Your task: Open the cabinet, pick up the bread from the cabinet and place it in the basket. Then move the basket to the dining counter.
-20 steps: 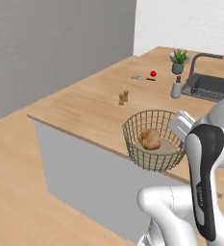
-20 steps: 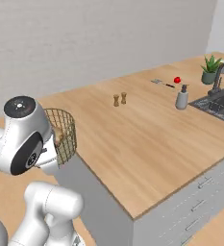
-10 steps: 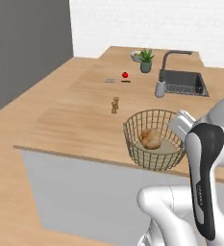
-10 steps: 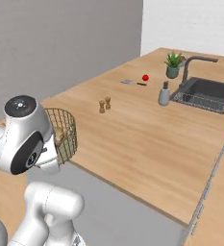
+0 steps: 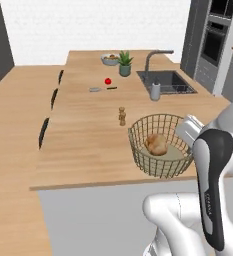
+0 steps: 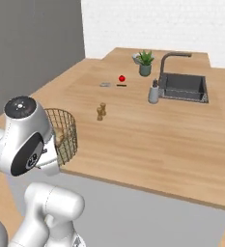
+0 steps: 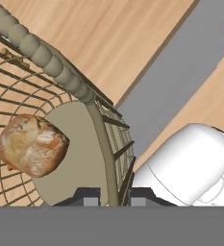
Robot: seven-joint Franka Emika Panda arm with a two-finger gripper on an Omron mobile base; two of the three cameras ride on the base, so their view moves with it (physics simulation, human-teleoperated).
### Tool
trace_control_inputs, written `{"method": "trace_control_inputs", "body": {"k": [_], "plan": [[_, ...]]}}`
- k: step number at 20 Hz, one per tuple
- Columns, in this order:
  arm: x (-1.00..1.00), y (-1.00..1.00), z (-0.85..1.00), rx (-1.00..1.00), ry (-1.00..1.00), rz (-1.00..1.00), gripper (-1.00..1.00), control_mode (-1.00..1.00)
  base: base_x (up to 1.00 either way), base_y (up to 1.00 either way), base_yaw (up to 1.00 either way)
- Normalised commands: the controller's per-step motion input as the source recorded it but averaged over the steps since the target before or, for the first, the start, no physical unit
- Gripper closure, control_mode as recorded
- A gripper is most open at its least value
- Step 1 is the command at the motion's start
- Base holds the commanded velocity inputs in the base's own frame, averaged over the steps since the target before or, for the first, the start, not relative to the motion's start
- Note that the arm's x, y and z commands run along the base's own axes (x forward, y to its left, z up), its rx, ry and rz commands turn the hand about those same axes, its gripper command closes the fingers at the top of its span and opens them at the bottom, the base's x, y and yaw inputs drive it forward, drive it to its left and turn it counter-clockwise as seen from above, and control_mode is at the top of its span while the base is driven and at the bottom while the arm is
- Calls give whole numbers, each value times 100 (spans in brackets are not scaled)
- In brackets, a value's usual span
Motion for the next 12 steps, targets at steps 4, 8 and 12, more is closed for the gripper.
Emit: {"method": "trace_control_inputs", "body": {"k": [4, 8, 12], "plan": [[0, 0, 0, 0, 0, 0, 100, 100, -7, 84, -27], [0, 0, 0, 0, 0, 0, 100, 100, 47, 92, -8], [0, 0, 0, 0, 0, 0, 100, 100, 34, 21, 3]]}}
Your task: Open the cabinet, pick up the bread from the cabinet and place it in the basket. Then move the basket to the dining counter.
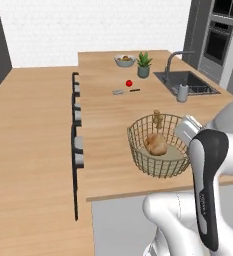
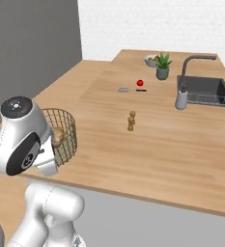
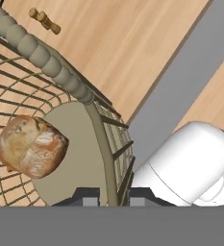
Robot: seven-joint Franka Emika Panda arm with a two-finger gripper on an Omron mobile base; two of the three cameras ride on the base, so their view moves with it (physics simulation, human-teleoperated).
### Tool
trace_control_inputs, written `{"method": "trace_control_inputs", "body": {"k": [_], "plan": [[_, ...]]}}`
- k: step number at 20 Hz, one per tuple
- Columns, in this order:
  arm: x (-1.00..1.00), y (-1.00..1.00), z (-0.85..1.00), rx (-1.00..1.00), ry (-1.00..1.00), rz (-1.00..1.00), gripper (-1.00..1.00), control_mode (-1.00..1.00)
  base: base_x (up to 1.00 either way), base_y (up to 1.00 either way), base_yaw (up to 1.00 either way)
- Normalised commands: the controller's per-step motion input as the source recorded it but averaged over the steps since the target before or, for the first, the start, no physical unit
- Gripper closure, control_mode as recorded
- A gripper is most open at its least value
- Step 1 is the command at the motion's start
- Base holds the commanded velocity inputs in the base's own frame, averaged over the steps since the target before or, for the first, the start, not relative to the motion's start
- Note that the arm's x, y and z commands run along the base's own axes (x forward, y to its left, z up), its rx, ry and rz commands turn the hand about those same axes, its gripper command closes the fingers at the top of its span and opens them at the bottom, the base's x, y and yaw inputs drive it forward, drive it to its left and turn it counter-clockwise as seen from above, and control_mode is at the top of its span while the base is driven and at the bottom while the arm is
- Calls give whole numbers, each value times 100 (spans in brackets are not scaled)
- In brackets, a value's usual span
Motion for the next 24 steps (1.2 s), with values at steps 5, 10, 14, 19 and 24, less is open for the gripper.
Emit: {"method": "trace_control_inputs", "body": {"k": [5, 10, 14, 19, 24], "plan": [[0, 0, 0, 0, 0, 0, 100, 100, 41, -1, -5], [0, 0, 0, 0, 0, 0, 100, 100, 24, -2, -6], [99, -15, 0, 0, 15, -2, 100, -100, 0, 0, 0], [100, -7, 0, 4, 17, 0, 100, -100, 0, 0, 0], [100, -2, -28, 6, 13, 0, 100, -100, 0, 0, 0]]}}
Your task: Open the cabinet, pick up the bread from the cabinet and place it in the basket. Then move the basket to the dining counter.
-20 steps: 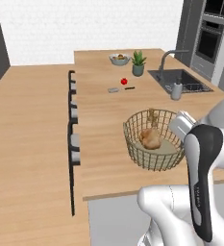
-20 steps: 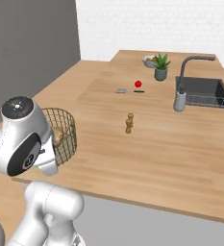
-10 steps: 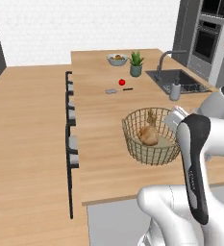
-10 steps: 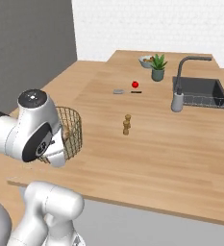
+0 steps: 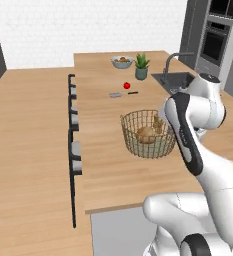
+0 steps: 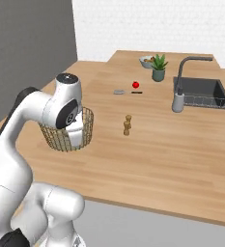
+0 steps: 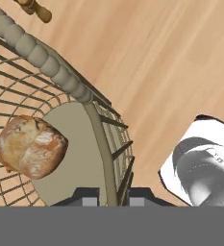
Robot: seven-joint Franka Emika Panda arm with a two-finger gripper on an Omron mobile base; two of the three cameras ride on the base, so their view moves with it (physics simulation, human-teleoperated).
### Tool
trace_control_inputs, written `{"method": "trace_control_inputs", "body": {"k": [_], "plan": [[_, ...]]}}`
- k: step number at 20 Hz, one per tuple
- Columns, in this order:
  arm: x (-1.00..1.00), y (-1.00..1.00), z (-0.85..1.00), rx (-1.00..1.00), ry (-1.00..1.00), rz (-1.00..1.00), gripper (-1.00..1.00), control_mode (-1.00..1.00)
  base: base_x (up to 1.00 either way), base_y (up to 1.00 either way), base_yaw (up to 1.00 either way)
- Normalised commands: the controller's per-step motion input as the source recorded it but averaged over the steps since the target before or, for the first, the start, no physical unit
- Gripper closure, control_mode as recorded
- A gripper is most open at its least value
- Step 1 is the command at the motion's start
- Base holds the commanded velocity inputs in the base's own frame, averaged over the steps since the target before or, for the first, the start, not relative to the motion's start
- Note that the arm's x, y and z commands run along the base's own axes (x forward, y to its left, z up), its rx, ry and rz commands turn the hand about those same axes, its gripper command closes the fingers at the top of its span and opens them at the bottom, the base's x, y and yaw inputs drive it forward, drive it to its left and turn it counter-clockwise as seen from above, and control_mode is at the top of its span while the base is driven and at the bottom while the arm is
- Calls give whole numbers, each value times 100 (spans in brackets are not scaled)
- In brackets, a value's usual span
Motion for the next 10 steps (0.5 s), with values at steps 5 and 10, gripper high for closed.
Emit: {"method": "trace_control_inputs", "body": {"k": [5, 10], "plan": [[100, 18, -63, 2, 0, 0, 100, -100, 0, 0, 0], [100, 12, -88, 0, 0, 0, 100, -100, 0, 0, 0]]}}
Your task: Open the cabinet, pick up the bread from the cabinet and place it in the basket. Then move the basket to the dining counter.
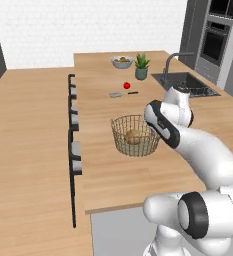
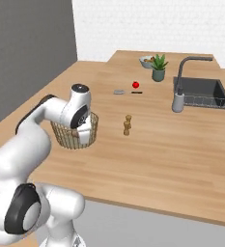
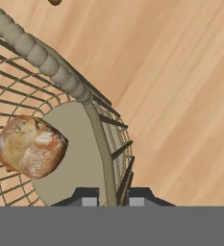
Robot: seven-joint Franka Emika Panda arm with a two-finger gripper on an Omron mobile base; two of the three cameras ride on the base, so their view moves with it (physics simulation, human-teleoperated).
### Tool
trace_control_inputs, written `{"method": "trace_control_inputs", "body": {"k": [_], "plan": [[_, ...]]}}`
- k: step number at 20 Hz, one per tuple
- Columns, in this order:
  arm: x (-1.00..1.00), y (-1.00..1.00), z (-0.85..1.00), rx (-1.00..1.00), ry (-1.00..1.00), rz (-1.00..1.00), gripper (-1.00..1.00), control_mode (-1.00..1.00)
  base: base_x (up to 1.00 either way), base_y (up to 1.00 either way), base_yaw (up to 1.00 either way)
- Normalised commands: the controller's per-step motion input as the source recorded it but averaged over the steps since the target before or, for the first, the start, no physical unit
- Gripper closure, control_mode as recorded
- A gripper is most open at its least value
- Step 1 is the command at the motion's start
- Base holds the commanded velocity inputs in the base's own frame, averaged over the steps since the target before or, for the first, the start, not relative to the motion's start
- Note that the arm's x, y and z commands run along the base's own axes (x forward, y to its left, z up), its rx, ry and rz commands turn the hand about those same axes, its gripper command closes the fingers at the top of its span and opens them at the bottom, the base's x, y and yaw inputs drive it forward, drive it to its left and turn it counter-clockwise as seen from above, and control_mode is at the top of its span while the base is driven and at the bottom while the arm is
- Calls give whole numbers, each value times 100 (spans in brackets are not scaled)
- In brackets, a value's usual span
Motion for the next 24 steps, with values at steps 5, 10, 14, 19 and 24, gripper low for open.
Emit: {"method": "trace_control_inputs", "body": {"k": [5, 10, 14, 19, 24], "plan": [[100, 5, -59, 0, -7, 0, 100, -100, 0, 0, 0], [91, 10, -15, 0, -20, 0, 100, -100, 0, 0, 0], [50, 6, -12, 0, -15, 0, 100, -100, 0, 0, 0], [26, -4, -15, 0, 0, 0, 100, -100, 0, 0, 0], [5, 0, -29, 0, 2, -1, 100, -100, 0, 0, 0]]}}
